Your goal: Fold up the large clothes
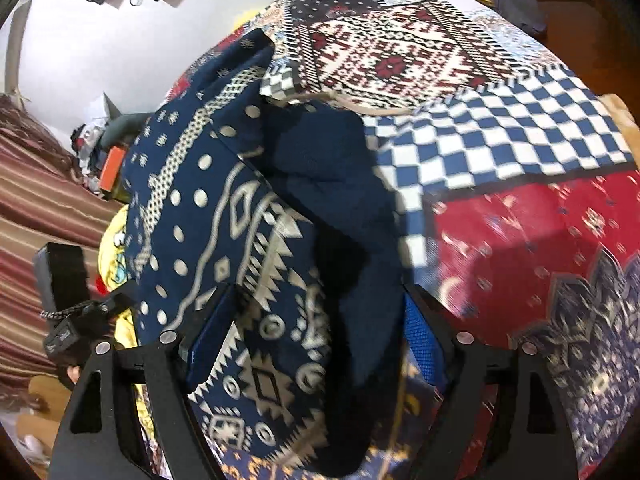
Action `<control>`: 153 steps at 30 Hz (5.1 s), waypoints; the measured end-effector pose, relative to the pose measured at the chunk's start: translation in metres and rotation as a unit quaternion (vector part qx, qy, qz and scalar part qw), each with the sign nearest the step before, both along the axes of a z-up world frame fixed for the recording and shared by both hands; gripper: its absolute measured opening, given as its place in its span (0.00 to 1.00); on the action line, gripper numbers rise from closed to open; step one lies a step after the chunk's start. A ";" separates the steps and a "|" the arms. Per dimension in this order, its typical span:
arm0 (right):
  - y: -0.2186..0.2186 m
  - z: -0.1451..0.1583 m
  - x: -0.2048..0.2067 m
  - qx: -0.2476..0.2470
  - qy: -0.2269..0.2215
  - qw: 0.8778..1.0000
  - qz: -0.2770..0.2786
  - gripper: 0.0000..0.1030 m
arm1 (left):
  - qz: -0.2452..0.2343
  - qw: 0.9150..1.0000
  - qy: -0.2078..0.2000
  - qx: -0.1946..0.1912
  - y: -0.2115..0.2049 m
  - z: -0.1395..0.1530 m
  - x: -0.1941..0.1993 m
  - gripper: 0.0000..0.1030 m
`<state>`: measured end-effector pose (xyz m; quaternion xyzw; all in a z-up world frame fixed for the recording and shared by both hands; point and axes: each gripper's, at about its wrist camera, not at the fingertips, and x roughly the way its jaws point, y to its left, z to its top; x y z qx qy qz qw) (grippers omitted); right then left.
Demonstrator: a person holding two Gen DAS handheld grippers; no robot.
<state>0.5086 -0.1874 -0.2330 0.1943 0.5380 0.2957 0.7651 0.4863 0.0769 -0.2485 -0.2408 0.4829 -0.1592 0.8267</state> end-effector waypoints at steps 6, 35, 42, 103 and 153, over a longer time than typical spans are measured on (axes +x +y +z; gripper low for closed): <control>0.018 0.001 0.008 0.022 0.004 1.000 0.012 0.78 | 0.009 0.998 0.036 -0.051 -0.004 -0.016 0.020 1.00; 0.157 0.120 -0.031 0.036 -0.123 0.986 0.102 0.27 | 0.058 0.992 -0.105 -0.024 0.115 0.133 -0.067 0.63; 0.228 0.099 -0.007 0.024 -0.117 0.984 0.131 0.27 | 0.107 0.990 -0.089 -0.029 0.182 0.106 -0.055 0.63; 0.156 0.271 -0.328 0.007 -0.528 0.849 -0.008 0.55 | 0.235 0.806 -0.443 0.313 0.015 0.298 -0.418 0.93; 0.156 0.255 -0.334 -0.044 -0.526 0.848 -0.049 1.00 | 0.257 0.823 -0.402 0.309 0.033 0.271 -0.411 0.99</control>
